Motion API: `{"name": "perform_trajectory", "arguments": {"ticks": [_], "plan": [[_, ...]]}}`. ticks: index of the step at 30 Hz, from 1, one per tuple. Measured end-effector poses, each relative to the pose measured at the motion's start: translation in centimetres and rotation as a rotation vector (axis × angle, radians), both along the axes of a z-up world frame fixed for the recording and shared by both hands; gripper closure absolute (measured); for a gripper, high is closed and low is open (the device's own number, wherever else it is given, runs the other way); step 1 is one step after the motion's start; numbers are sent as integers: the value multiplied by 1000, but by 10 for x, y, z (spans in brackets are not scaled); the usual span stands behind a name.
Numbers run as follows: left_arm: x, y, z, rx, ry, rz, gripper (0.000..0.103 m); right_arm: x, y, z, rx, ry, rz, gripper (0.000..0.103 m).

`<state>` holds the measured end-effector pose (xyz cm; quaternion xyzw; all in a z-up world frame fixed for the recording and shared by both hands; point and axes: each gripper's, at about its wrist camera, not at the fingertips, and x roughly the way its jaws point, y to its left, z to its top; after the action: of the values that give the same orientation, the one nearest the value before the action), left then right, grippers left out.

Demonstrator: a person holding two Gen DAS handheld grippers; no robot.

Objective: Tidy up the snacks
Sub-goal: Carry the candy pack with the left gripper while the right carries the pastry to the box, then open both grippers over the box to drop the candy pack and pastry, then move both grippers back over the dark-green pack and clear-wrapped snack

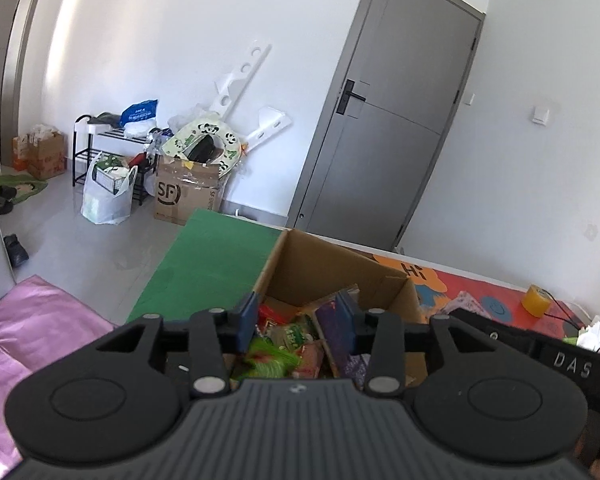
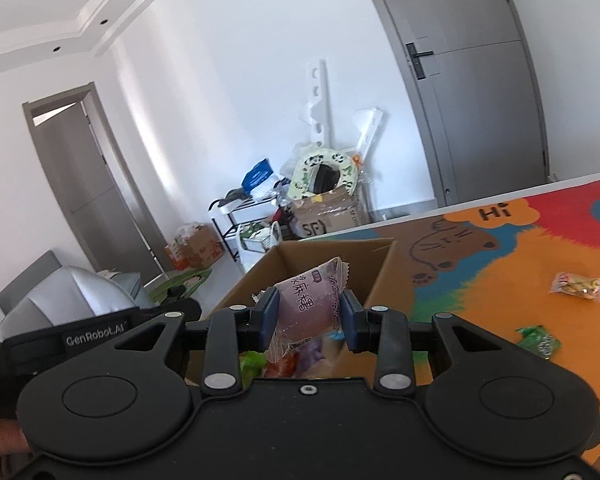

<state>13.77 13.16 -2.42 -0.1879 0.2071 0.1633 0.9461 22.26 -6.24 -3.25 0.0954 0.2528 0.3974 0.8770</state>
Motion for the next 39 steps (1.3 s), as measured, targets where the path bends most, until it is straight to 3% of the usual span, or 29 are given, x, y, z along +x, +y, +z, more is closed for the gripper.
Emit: {"name": "perform_trajectory", "arguments": {"ticks": [8,13,18,20,28,39], "plan": [[-6,7,-1,-21,-1,-2,56,-6,14,3,-21,27,36,67],[-5,10,-1,-27,4,-6,49,-8,13,4,-34,32,15,59],[0,-1,0,-28,5,-18,42,-8,-10,3,-20,46,-30,59],[2,-9,0,-28,8,-32,35,-8,-23,2,-18,53,-53,58],[11,-46,2,1,11,-109,21,-7,-69,-4,-12,73,-140,49],[23,-87,-7,-4,60,-193,18,-5,-115,-13,-19,94,-221,28]]}}
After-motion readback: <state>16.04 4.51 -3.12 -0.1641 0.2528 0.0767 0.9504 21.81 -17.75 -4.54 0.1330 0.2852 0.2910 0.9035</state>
